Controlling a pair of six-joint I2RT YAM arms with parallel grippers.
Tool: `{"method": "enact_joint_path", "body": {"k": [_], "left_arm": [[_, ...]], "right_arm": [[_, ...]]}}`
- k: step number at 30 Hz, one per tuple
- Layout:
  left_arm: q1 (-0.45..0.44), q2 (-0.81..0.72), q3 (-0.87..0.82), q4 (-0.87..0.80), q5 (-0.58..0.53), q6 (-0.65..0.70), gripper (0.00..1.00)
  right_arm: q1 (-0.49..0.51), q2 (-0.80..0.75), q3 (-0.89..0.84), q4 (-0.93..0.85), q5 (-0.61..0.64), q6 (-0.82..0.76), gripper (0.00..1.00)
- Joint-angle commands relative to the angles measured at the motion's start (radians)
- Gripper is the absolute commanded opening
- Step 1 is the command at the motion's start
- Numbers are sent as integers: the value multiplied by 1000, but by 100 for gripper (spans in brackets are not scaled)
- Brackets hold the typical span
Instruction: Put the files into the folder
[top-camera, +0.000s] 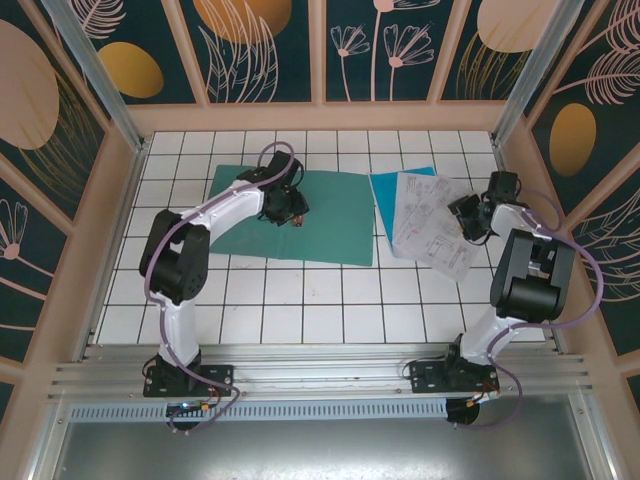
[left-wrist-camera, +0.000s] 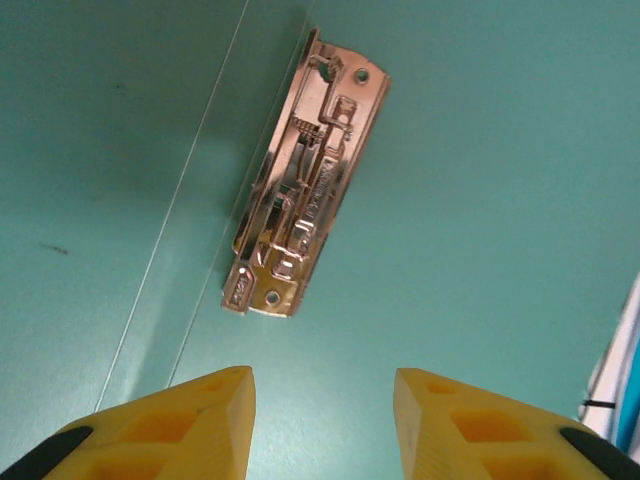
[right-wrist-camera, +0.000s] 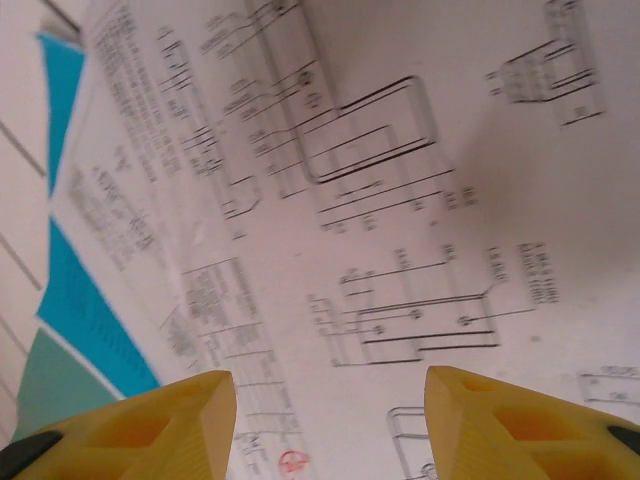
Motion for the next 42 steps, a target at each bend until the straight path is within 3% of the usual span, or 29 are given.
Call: {"method": "enact_joint_path", "body": {"k": [1, 16, 26, 30, 34, 42], "left_arm": [[-3, 52, 33, 28, 34, 48, 42], [-137, 127, -84, 138, 61, 9, 41], [-165, 106, -121, 186, 73, -10, 41], [-165, 66, -104, 155, 21, 0, 42], [-164, 10, -58, 101, -29, 11, 46], [-109, -52, -61, 59, -58, -1, 50]], "right_arm": [[-1, 64, 0, -5, 53, -43, 54], [140, 169, -17, -4, 4, -62, 54], [227, 169, -50, 59, -54, 40, 54], [244, 138, -39, 61, -51, 56, 53], [225, 61, -5, 32, 17, 22, 55], [69, 47, 7, 3, 42, -57, 56]]}}
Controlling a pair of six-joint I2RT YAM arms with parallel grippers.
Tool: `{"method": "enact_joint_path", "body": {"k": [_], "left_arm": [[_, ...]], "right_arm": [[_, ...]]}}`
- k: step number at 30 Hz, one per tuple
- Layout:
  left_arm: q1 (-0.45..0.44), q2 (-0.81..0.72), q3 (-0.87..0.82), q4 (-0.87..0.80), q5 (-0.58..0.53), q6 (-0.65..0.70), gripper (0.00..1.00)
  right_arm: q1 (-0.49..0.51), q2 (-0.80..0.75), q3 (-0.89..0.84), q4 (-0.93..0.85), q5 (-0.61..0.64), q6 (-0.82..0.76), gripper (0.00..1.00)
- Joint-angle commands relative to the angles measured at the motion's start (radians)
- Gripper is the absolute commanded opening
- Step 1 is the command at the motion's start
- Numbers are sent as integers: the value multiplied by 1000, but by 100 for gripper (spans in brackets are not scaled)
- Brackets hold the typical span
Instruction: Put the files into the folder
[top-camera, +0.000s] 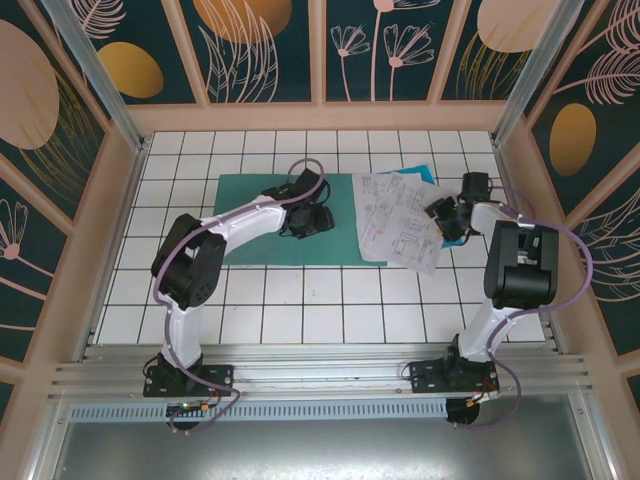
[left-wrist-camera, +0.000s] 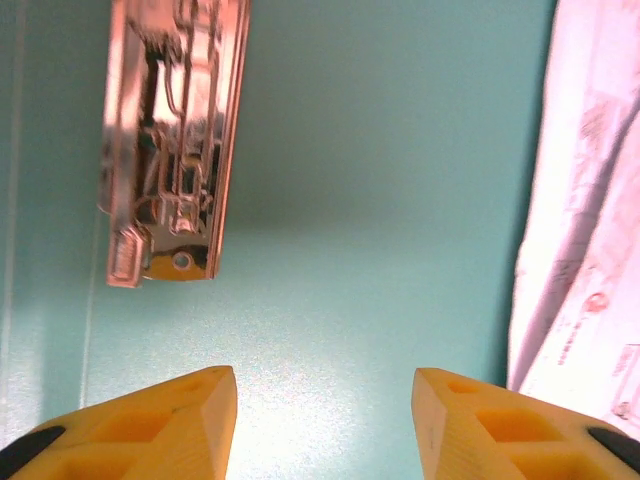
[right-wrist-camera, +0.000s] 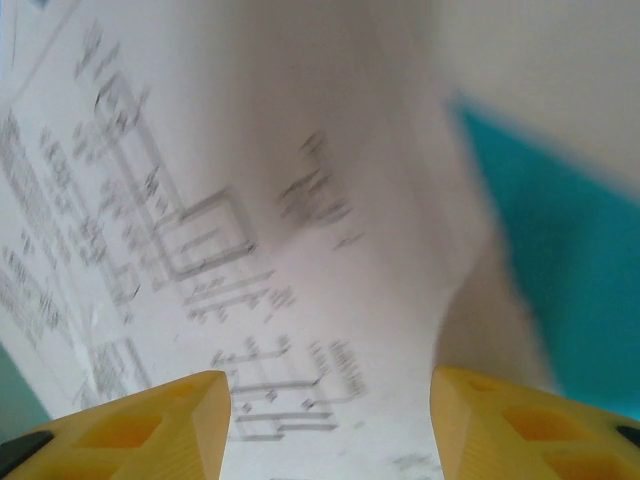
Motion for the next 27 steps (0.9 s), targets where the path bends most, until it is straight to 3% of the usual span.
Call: {"method": "enact_joint_path", "body": {"k": [1, 11, 20, 27], "left_arm": [[46, -40, -11, -46, -31, -5, 50], [170, -59, -111, 8, -16, 36, 55], [175, -31, -240, 175, 91, -29, 59], [175, -27, -260, 190, 106, -35, 59]], "right_arm": [[-54, -11, 20, -55, 47, -67, 57], [-68, 68, 12, -44, 27, -98, 57], [-15, 86, 7, -48, 16, -96, 57], [43, 70, -13, -45, 10, -68, 57]]}}
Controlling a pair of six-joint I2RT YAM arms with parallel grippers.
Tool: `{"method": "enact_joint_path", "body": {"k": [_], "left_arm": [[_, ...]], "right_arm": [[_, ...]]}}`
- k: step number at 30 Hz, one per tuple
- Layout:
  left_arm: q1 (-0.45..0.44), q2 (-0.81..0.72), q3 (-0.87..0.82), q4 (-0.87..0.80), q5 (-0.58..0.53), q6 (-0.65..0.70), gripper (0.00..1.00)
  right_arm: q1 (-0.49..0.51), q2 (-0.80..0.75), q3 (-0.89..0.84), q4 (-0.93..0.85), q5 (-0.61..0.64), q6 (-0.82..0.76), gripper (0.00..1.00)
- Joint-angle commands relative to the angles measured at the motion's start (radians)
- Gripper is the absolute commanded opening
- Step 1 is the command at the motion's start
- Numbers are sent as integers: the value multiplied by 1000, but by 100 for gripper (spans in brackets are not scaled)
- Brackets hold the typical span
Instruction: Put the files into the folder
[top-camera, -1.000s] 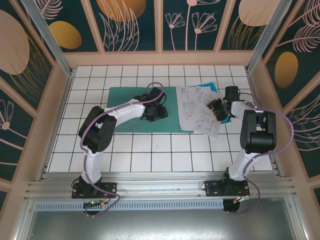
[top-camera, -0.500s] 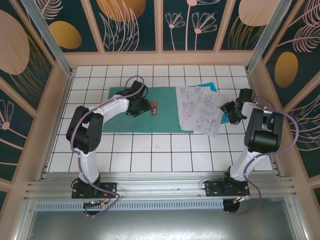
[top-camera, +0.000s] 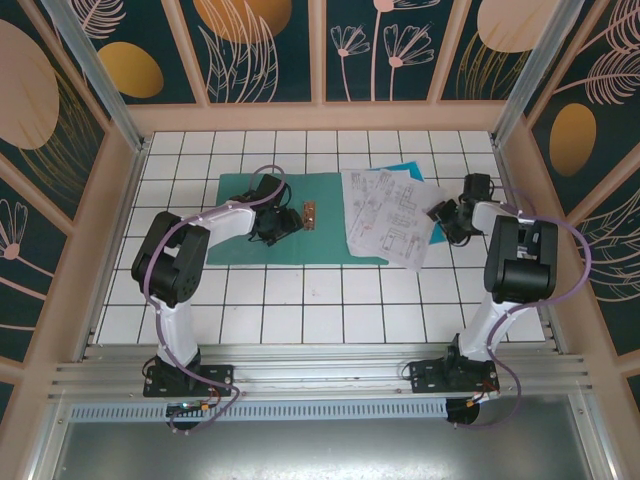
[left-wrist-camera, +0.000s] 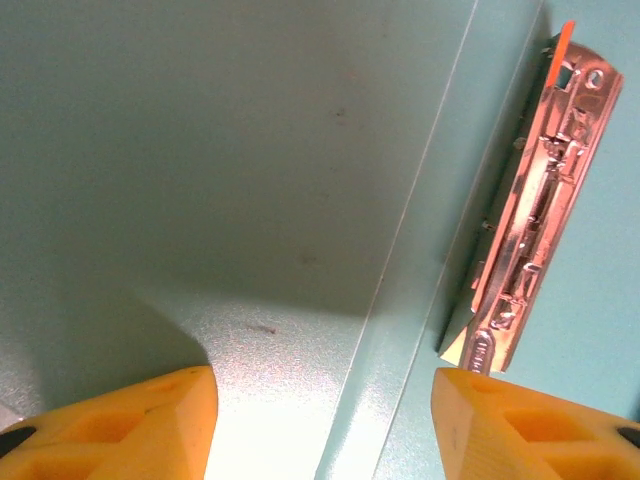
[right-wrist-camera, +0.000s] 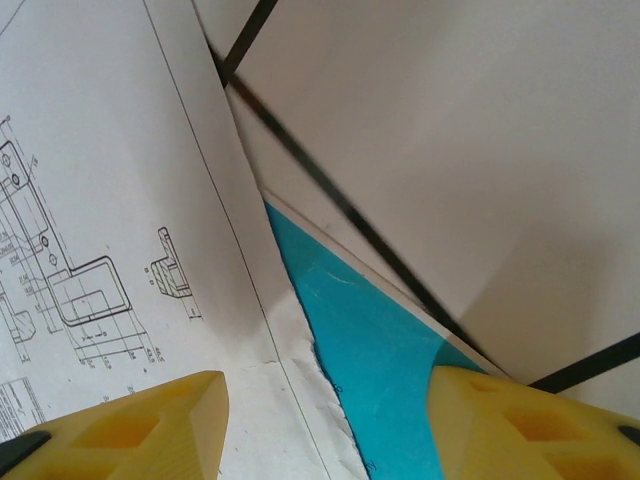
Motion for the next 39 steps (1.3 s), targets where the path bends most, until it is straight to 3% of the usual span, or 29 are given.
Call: {"method": "enact_joint_path", "body": {"k": [1, 25, 35, 39], "left_arm": [[-1, 16, -21, 29, 25, -16, 59], [-4, 19, 11, 17, 14, 12, 59], [-3, -47, 62, -28, -24, 21, 59], [-3, -49, 139, -53, 15, 55, 59]], "right_arm": [[30, 22, -32, -35, -19, 16, 57], [192, -16, -63, 25, -86, 199, 57], [210, -51, -35, -2, -69, 189, 57], [209, -88, -6, -28, -41, 144, 57]]}}
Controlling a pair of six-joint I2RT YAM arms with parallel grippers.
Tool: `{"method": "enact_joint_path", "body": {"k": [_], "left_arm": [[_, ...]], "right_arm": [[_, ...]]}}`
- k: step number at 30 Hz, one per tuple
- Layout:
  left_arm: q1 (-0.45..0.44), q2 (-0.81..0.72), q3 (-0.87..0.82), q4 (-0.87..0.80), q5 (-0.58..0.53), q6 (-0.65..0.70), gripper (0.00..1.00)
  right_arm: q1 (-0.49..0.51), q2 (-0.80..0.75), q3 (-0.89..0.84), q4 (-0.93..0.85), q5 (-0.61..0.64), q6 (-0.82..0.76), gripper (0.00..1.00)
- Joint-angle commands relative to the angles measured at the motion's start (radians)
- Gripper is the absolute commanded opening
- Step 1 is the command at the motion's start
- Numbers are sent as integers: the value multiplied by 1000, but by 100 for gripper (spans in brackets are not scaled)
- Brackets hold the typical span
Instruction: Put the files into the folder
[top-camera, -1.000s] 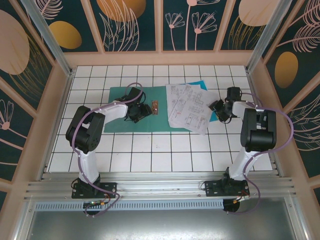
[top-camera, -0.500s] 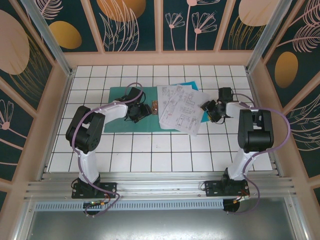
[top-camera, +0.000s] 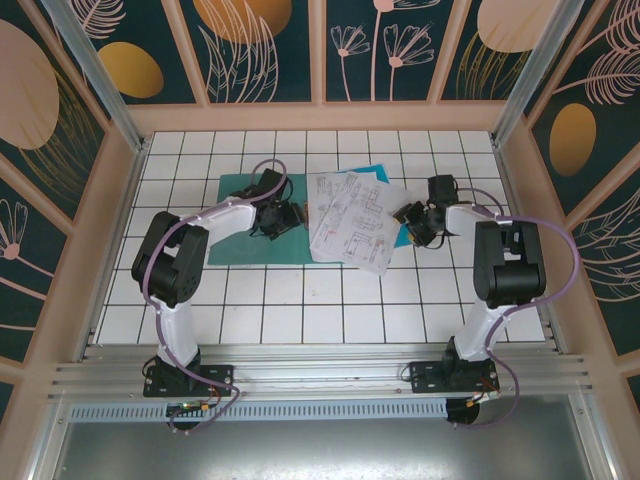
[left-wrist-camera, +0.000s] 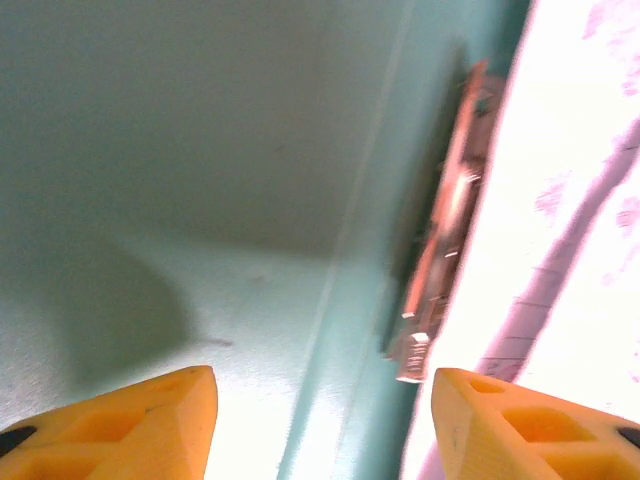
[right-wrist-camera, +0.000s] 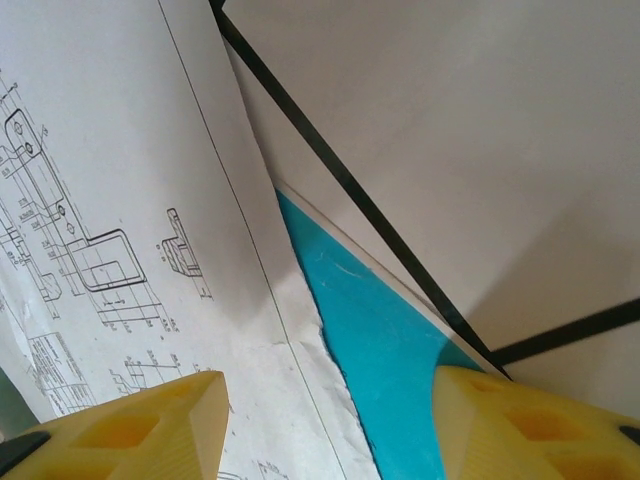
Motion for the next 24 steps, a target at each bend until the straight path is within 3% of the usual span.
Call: {"method": "enact_joint_path", "body": {"k": [1, 8, 14, 24], "left_arm": [[-3, -35, 86, -26, 40, 54, 58], [-20, 67, 228, -26, 173, 121, 50], [-56, 195, 369, -83, 219, 192, 47], [-81, 293, 432, -134, 182, 249, 46]], "right_arm": [[4, -63, 34, -57, 33, -51, 57], [7, -96, 1, -28, -30, -84, 57], [19, -64, -28, 24, -87, -55, 56], [26, -16, -24, 37, -114, -42, 54]]}}
